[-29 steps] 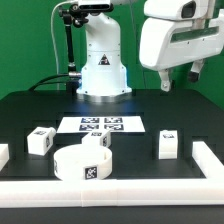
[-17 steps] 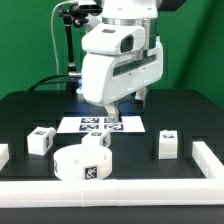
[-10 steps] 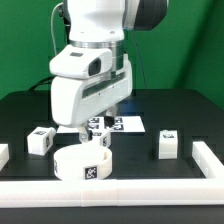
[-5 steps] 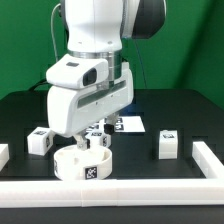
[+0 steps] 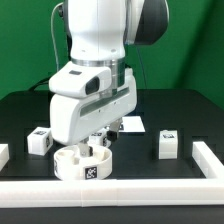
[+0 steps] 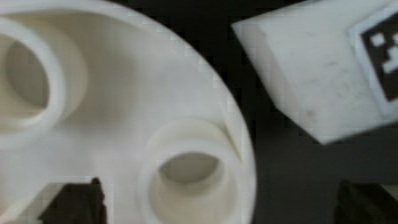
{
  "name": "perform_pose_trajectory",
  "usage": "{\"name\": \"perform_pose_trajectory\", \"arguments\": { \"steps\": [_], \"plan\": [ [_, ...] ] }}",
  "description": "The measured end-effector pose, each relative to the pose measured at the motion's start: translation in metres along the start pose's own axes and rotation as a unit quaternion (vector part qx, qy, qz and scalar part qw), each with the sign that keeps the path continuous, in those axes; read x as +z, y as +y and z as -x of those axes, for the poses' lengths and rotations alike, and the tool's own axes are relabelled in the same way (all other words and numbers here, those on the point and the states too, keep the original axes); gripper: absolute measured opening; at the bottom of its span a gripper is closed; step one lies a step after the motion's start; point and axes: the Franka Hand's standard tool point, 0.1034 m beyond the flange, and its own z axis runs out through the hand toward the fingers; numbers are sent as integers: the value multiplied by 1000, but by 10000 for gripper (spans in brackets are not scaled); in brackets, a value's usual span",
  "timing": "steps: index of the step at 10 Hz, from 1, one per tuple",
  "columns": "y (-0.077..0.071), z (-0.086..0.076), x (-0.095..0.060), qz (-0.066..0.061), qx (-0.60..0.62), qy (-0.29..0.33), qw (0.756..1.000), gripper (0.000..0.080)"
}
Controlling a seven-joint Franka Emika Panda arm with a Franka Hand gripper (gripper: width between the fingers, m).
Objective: Assemble stool
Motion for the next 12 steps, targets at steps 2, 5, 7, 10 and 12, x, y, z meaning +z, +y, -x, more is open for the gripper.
{"name": "perform_pose_trajectory", "arguments": {
  "steps": [2, 5, 7, 10, 12],
  "plan": [
    [-1, 2, 6, -1, 1, 0, 1000, 650],
    [-1, 2, 8, -2, 1, 0, 1000, 518],
    [-1, 2, 7, -2, 1, 0, 1000, 379],
    [-1, 2, 7, -1, 1, 0, 1000, 323],
    [-1, 2, 7, -1, 1, 0, 1000, 323]
  ]
}}
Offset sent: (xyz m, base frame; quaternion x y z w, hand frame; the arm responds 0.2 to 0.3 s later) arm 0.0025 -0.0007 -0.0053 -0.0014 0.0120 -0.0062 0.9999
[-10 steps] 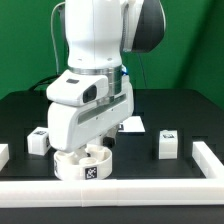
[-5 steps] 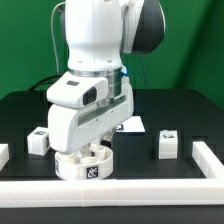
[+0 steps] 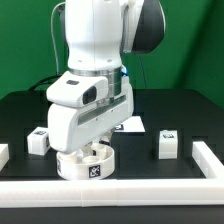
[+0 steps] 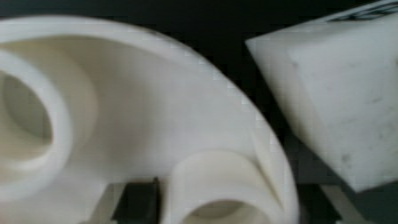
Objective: Assemble stool
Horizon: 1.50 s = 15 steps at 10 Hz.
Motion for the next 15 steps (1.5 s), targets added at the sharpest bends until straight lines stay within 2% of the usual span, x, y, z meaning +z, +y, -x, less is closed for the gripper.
{"name": "perform_pose_trajectory", "arguments": {
  "steps": [2, 3, 5, 7, 9, 10, 12, 15],
  "plan": [
    [0, -1, 0, 0, 0, 0, 1000, 323],
    [-6, -8, 0, 0, -4, 2, 1000, 324],
    [-25, -38, 0, 3, -18, 8, 1000, 324],
    [-44, -84, 0, 6, -10, 17, 1000, 324],
    [-46, -114, -1, 11, -16, 23, 1000, 324],
    [-43, -126, -2, 12, -21, 24, 999, 324],
    [-40, -141, -3, 17, -24, 31, 999, 324],
    [-44, -151, -4, 18, -14, 33, 999, 324]
  ]
}}
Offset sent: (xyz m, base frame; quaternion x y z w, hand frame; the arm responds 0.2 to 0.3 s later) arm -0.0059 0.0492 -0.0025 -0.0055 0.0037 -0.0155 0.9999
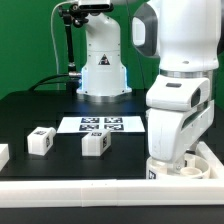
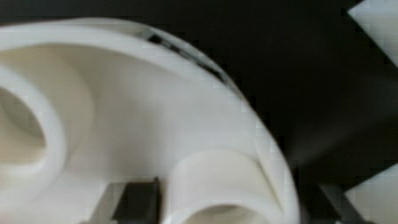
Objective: Assemble stool
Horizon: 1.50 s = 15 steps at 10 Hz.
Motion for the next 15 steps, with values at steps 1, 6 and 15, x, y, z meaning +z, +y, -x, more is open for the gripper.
{"name": "perform_pose_trajectory", "arguments": {
  "steps": [1, 6, 15],
  "plan": [
    [1, 0, 0, 0, 1, 0, 1000, 324],
    [1, 3, -7, 3, 2, 1, 1000, 616],
    [-21, 25, -58, 22, 26, 9, 999, 649]
  ]
}}
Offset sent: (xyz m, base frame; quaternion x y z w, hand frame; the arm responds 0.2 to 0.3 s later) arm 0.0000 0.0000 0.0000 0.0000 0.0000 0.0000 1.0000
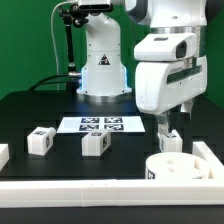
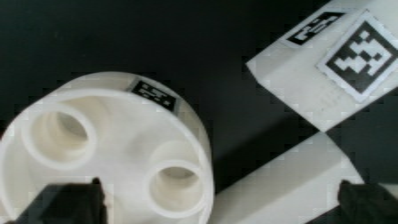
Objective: Assemble stool
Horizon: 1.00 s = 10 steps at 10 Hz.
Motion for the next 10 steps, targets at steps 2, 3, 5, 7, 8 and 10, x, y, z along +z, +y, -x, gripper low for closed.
{"name": "perform_pose_trajectory", "arguments": {
  "steps": [2, 3, 5, 7, 8, 10],
  "plan": [
    [0, 0, 0, -1, 10, 0, 1000, 649],
    [0, 1, 1, -1, 24, 0, 1000, 649],
    [-6, 8, 6, -6, 171, 2, 985, 649],
    [-8, 8, 6, -10, 236, 0, 972, 649],
    [-8, 7, 6, -13, 270, 1, 963, 649],
    [-10, 6, 7, -18, 331, 2, 943, 649]
  ]
}}
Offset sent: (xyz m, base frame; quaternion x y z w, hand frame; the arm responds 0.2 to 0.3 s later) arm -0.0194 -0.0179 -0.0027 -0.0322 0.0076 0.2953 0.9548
